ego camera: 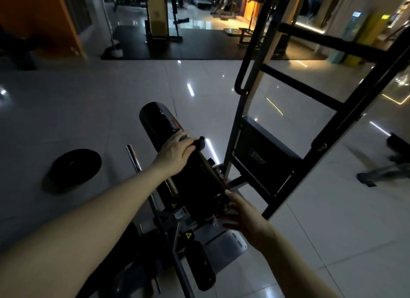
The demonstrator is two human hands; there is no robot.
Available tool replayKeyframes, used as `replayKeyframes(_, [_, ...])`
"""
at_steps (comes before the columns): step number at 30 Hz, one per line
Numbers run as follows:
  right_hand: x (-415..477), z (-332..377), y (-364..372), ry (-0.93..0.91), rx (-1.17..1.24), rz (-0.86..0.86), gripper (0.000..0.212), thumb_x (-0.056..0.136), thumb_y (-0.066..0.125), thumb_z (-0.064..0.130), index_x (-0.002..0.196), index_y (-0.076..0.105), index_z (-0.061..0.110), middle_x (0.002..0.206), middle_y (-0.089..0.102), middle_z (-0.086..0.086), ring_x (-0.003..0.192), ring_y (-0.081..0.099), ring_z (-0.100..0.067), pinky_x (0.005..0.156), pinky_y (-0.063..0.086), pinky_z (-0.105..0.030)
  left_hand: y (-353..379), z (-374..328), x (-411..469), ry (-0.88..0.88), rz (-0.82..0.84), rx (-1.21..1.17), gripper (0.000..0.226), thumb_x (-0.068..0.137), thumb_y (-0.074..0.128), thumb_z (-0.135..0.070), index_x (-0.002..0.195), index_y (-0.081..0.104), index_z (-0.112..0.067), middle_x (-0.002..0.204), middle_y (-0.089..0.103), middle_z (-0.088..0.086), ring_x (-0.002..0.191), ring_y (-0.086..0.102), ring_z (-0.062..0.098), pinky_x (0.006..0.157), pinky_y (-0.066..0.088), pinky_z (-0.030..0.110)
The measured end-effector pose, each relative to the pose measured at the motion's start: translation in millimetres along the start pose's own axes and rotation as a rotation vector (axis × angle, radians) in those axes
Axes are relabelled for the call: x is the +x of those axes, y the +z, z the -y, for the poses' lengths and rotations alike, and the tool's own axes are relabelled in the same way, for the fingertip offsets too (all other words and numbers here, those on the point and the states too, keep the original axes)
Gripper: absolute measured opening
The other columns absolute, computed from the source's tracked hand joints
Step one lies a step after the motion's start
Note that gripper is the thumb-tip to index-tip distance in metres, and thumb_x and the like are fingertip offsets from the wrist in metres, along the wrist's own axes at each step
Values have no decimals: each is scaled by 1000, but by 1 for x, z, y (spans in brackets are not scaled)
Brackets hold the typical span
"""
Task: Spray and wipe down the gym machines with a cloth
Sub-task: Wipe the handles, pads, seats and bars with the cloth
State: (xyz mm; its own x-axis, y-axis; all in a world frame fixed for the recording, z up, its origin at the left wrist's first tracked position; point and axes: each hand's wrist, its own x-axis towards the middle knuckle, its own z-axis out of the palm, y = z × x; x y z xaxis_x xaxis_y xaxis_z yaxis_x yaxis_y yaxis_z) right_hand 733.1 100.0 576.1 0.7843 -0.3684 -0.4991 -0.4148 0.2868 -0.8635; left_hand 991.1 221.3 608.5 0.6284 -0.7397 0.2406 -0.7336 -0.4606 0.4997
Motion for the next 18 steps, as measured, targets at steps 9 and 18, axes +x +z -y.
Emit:
replayKeyframes(9, [-2,0,2,-2,34,-20,64,76,69,66,121,72,21,107,71,-11,99,73,-29,93,56,-42,5,-39,-62,90,-99,-149,36,106,48,-9,140,61,-8,156,44,6,150,31,17,120,19,21])
replayKeyframes(18, [-4,-1,10,-17,53,-63,50,90,64,61,121,71,21,100,72,-3,91,72,-26,92,56,-44,-1,-16,-64,306,-64,93,42,106,40,-30,143,59,-20,148,53,4,139,44,23,120,31,43])
